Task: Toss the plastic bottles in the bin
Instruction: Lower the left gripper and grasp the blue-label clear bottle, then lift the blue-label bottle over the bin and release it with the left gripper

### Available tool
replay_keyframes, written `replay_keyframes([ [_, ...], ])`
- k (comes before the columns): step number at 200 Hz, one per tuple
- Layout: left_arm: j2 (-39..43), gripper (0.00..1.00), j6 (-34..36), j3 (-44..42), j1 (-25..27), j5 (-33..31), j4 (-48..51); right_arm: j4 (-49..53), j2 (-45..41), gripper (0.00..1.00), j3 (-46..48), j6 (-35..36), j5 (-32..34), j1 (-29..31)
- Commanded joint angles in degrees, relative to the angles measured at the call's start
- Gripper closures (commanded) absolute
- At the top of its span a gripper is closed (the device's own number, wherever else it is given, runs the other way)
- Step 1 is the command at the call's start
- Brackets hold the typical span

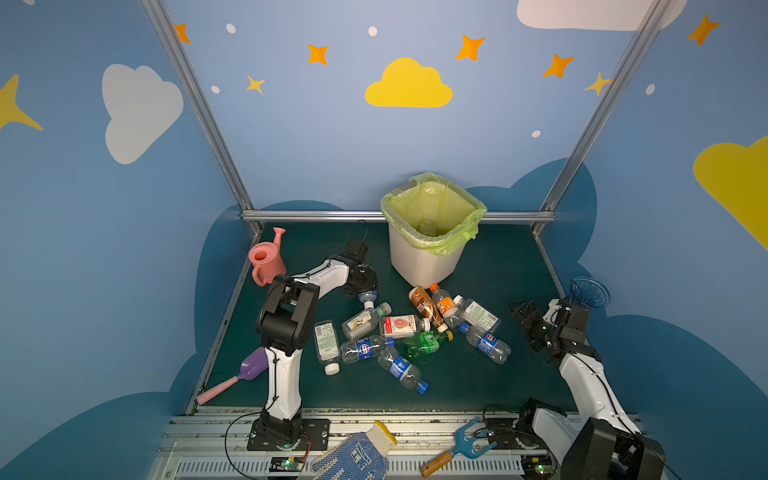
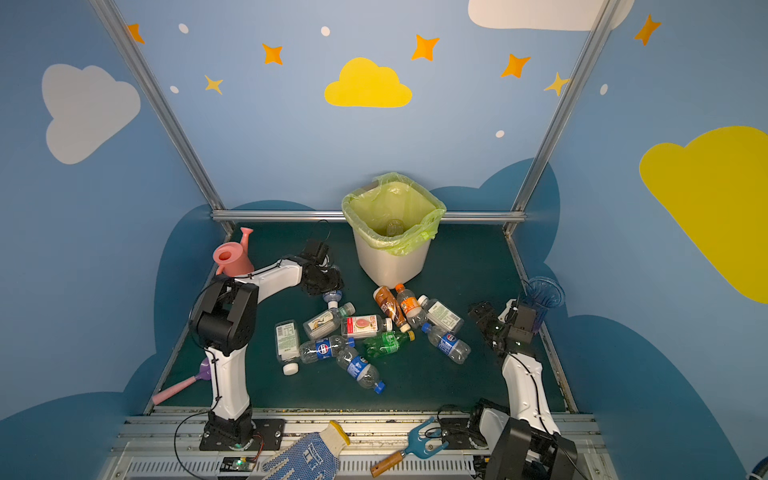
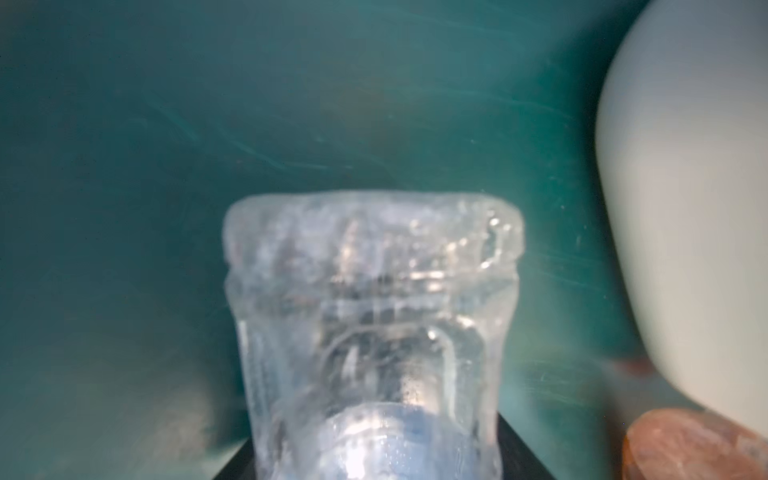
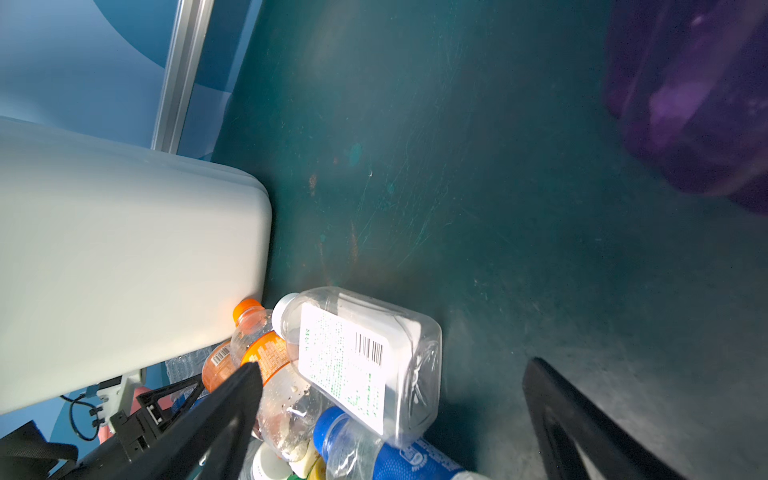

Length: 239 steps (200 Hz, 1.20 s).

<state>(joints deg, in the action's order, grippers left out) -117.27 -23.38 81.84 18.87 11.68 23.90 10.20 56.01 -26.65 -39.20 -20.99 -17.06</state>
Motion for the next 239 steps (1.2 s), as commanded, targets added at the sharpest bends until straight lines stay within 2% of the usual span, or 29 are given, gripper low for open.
replay_keyframes([
  [1, -0.1, 0.42, -0.8, 0.7, -1.2, 3.6, 0.2, -0.1, -0.3, 0.02, 0.2, 0.2, 0.6, -0.1],
  [55, 8.2, 0.45, -5.3, -3.2, -4.4, 7.3, -7.5, 0.5, -0.9, 0.02, -0.3, 0.1, 0.7, -0.1],
  [86, 19.9, 0.45, -8.4, -4.1, -9.3, 8.2, -12.6, 1.2, -1.6, 0.02, -2.2, -0.2, 0.8, -0.3],
  [99, 26.9, 0.44, -8.2, -3.6, -11.3, 6.0, -13.7, 1.4, -2.0, 0.02, -2.8, -0.3, 0.9, -0.3],
  [113, 35.5, 0.43, -8.2, -4.0, -13.0, 1.0, -16.5, 1.7, -2.5, 0.02, -3.4, -0.3, 0.9, -0.3],
  [135, 48.4, 0.40, -7.2, -8.1, -13.4, -11.9, -27.2, 2.7, -3.6, 0.02, -3.9, 0.0, 1.4, -0.5],
  [153, 53.3, 0.40, -7.5, -10.4, -13.3, -13.7, -36.2, 3.0, -4.6, 0.02, -4.1, 0.1, 1.3, -0.7],
  [169, 51.7, 0.40, -8.6, -7.2, -12.5, -9.1, -36.3, 3.2, -5.6, 0.02, -4.0, 0.0, 0.9, -0.7],
  [185, 44.5, 0.38, -9.4, -1.7, -8.1, -5.8, -35.2, 3.5, -6.6, 0.02, -4.1, 0.1, 0.6, -0.8],
  [201, 32.5, 0.34, -6.5, 7.0, -1.8, -0.7, -31.9, 3.9, -7.5, 0.02, -4.3, -0.1, 0.4, -0.8],
  [213, 22.9, 0.32, -5.6, 18.3, 2.0, 6.3, -23.2, 4.3, -8.1, 0.02, -4.8, 0.1, -0.1, -0.9],
  [229, 14.9, 0.22, -2.7, 32.3, 5.4, 9.7, -12.8, 6.2, -8.8, 0.02, -5.9, 1.1, -0.5, -1.0],
  [234, 14.3, 0.15, -1.4, 34.4, 6.1, 9.1, -11.6, 6.8, -9.2, 0.02, -6.2, 1.7, -0.5, -1.0],
  [239, 14.5, 0.04, -0.2, 35.8, 6.7, 8.0, -11.4, 7.5, -9.6, 0.02, -6.4, 2.3, -0.3, -1.1],
])
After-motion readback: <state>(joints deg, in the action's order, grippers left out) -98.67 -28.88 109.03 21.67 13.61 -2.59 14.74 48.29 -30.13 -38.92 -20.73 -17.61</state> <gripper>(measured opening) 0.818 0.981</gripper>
